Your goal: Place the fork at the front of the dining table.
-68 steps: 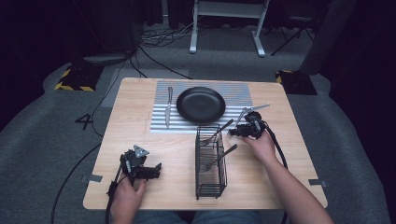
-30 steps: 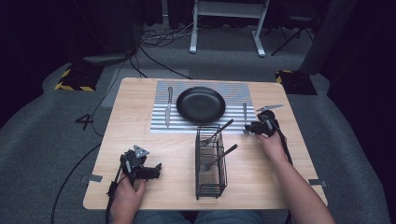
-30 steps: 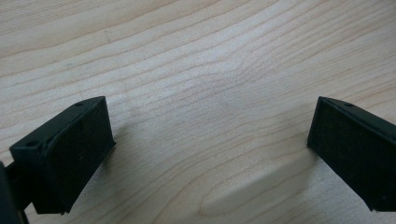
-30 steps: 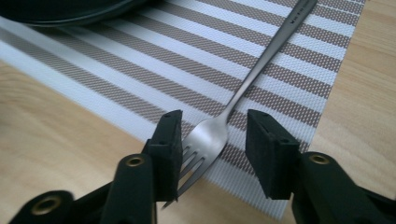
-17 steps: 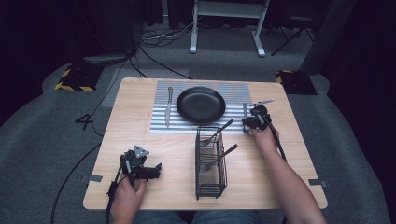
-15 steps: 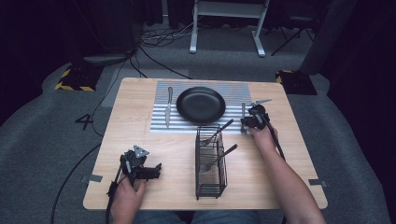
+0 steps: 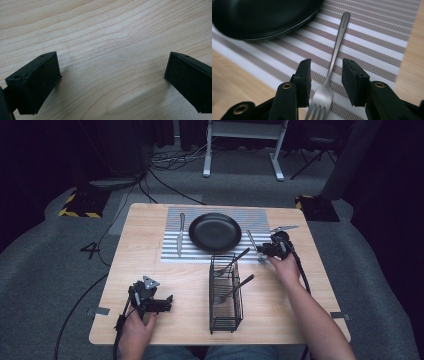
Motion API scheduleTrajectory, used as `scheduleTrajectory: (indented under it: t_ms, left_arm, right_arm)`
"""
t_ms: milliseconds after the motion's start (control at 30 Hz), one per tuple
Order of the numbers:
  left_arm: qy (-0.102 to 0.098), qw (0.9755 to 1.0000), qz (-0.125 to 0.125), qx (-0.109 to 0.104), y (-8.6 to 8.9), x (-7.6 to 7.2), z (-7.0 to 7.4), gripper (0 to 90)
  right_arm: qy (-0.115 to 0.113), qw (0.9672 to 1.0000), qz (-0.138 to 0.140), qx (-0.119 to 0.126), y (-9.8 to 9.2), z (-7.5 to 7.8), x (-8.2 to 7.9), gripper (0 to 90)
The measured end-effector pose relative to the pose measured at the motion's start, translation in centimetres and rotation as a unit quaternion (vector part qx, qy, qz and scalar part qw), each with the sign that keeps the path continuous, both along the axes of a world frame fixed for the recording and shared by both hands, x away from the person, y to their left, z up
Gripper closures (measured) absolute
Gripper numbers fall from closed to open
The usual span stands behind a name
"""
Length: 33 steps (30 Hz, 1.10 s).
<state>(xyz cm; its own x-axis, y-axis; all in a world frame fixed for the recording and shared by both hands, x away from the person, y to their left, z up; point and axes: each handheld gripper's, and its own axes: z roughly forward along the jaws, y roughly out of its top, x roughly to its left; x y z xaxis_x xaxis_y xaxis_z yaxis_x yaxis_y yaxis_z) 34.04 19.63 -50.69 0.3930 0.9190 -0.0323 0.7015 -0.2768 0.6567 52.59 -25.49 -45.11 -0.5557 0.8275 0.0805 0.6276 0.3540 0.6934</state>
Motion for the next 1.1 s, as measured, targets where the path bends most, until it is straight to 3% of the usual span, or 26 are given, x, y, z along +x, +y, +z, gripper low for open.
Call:
scheduleTrajectory:
  t_ms: [67,133,267,367,500,667,733,867,1100]
  left_arm:
    - [0.0,1.0,0.0,0.0,0.0,0.0,0.0,0.3]
    - [0.0,1.0,0.0,0.0,0.0,0.0,0.0,0.2]
    - [0.0,1.0,0.0,0.0,0.0,0.0,0.0,0.3]
    - [0.0,1.0,0.0,0.0,0.0,0.0,0.0,0.2]
    - [0.0,1.0,0.0,0.0,0.0,0.0,0.0,0.2]
    - [0.0,1.0,0.0,0.0,0.0,0.0,0.0,0.2]
    - [0.0,1.0,0.0,0.0,0.0,0.0,0.0,0.3]
    - [0.0,1.0,0.0,0.0,0.0,0.0,0.0,0.2]
    - [0.0,1.0,0.0,0.0,0.0,0.0,0.0,0.3]
  right_arm:
    - [-0.002,0.9997,0.019,-0.012,-0.9,1.1,-1.8,57.1]
    - [0.009,0.9995,0.025,-0.018,-1.0,1.3,-2.3,57.0]
    - [0.026,0.9969,0.063,-0.038,-1.3,0.9,-4.0,58.4]
    - [0.03,0.9934,0.081,-0.076,-0.8,0.0,-4.4,60.2]
    - [0.049,0.993,0.073,-0.079,-0.2,-1.2,-4.0,63.5]
    - [0.054,0.9944,0.067,-0.062,0.4,-1.9,-3.4,67.2]
    - [0.048,0.9956,0.063,-0.049,1.1,-2.1,-3.0,67.4]
    - [0.044,0.996,0.064,-0.044,1.9,-2.2,-2.4,67.2]
    - [0.038,0.9989,0.016,-0.024,2.8,-2.6,0.1,66.0]
